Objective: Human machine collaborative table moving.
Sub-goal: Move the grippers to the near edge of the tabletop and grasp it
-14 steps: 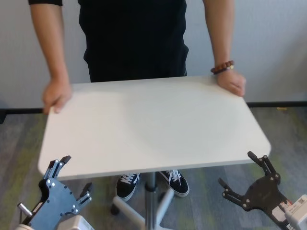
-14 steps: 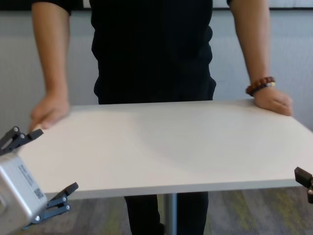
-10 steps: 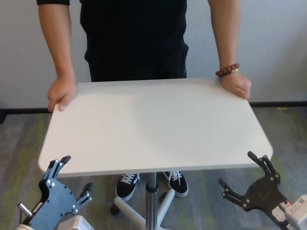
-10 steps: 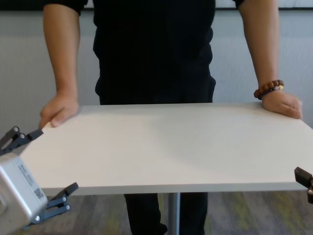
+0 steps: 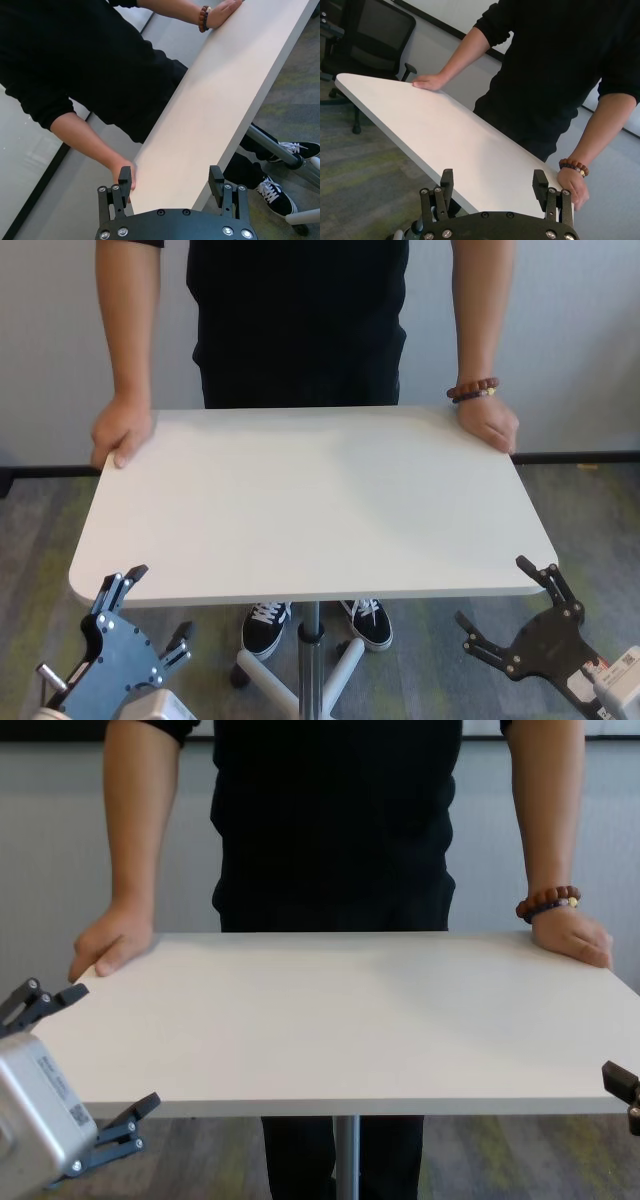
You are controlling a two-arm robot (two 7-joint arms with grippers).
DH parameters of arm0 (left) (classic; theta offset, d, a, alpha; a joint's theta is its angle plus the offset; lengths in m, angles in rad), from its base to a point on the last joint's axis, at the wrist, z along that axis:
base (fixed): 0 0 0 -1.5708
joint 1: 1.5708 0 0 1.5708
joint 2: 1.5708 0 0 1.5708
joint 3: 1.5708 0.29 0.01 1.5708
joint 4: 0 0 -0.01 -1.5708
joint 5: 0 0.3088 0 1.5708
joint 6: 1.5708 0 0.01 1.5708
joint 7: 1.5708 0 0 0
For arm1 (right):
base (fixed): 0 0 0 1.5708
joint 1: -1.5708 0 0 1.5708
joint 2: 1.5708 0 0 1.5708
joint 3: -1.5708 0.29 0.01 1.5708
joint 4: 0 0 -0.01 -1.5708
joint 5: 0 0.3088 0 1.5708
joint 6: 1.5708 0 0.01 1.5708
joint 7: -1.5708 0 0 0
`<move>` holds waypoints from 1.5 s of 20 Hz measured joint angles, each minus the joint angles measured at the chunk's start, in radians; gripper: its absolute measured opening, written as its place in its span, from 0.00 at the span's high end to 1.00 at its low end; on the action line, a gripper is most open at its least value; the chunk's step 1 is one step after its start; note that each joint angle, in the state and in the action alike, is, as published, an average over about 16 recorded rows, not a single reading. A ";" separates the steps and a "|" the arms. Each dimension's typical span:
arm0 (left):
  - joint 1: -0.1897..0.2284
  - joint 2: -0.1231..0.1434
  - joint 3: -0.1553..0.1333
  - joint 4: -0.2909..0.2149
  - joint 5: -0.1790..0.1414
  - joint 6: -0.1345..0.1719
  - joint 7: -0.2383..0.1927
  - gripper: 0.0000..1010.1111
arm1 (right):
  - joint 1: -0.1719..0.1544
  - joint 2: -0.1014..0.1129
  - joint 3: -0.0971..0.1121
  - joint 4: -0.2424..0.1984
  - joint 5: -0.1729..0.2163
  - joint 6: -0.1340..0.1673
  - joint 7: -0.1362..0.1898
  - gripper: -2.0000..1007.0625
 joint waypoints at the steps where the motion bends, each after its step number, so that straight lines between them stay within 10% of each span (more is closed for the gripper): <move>1: 0.000 0.000 0.000 0.000 0.000 0.000 0.000 0.01 | 0.000 0.000 0.000 0.000 0.000 0.000 0.000 0.00; 30: 0.002 0.001 0.000 0.000 0.000 -0.003 -0.003 0.01 | 0.001 0.001 -0.001 0.000 0.005 0.000 0.013 0.00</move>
